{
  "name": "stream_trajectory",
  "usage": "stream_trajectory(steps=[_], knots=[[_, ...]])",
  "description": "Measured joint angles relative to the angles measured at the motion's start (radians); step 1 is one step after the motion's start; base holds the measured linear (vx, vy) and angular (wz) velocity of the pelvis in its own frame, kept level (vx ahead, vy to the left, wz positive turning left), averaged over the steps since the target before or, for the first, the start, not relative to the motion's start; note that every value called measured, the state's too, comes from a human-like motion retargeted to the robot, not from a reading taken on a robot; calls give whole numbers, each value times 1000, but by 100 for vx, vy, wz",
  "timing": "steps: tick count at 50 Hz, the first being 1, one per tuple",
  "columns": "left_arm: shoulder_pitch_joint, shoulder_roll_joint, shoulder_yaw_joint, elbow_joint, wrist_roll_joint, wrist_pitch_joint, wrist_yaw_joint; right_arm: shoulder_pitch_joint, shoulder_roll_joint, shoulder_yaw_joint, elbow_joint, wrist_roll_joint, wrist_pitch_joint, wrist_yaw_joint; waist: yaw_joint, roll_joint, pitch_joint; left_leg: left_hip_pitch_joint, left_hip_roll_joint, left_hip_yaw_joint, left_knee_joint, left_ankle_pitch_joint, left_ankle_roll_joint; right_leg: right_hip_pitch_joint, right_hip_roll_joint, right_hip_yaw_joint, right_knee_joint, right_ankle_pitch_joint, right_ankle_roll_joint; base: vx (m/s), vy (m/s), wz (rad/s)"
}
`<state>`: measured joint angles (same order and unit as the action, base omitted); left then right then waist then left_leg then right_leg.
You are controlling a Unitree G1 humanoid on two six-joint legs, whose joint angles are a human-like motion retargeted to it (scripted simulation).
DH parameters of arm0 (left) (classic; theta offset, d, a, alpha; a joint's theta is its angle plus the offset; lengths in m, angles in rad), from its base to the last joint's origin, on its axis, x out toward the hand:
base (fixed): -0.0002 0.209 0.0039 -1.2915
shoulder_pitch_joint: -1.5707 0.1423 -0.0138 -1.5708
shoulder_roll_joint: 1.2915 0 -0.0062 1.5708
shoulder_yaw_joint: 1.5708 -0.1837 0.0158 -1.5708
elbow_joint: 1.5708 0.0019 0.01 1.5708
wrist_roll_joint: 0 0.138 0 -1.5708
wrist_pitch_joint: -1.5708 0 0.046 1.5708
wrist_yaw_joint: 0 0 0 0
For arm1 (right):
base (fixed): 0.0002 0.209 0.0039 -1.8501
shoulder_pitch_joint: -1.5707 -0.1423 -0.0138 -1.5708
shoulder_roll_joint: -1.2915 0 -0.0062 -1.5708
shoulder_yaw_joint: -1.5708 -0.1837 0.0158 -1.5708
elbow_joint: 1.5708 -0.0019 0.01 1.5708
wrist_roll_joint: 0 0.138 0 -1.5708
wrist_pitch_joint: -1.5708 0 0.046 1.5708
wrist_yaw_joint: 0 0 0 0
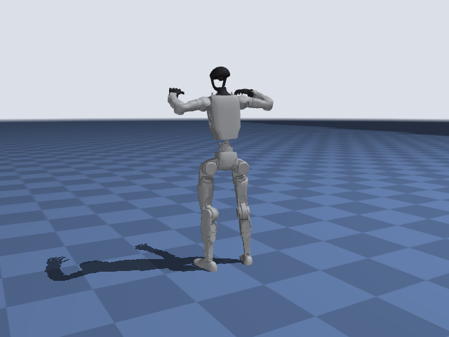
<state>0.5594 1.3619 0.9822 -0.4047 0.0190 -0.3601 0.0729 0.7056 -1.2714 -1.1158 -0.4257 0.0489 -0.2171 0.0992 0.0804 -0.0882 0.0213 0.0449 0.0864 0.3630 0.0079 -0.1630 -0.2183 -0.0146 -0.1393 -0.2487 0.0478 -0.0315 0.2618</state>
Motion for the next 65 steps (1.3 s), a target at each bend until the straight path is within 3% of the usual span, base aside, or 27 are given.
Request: stream_trajectory(steps=[19, 55, 60, 65], knots=[[-56, -14, -49, 9, 19, 1, 6, 64, -18, -70, 21, -20, -7, -12, 10, 11, -2, -1, -3, 1, 1, 1, 1, -2, -4, 2, 2, 3, 0, 0, 0, 0], [-93, -24, -92, 10, 12, -11, 14, 35, -12, -50, 32, -3, -18, -33, 15, 5, -16, -10, -4, -9, -1, 4, -1, -5, -5, -9, -1, 2, 0, 0, 0, 0], [-100, -32, -125, 5, -25, -28, 43, 15, 4, -13, 23, 41, -32, -65, 17, 7, -16, -9, -4, -9, -2, 3, -1, -3, -4, -9, -2, 1, 0, 0, 0, 0], [-137, -71, -254, -1, -106, -51, 60, -51, 57, 140, 20, 147, -52, -105, 19, 8, -13, -6, -6, -11, -3, 1, 0, 1, -6, -11, -3, -1, 0, 0, 0, 0]])
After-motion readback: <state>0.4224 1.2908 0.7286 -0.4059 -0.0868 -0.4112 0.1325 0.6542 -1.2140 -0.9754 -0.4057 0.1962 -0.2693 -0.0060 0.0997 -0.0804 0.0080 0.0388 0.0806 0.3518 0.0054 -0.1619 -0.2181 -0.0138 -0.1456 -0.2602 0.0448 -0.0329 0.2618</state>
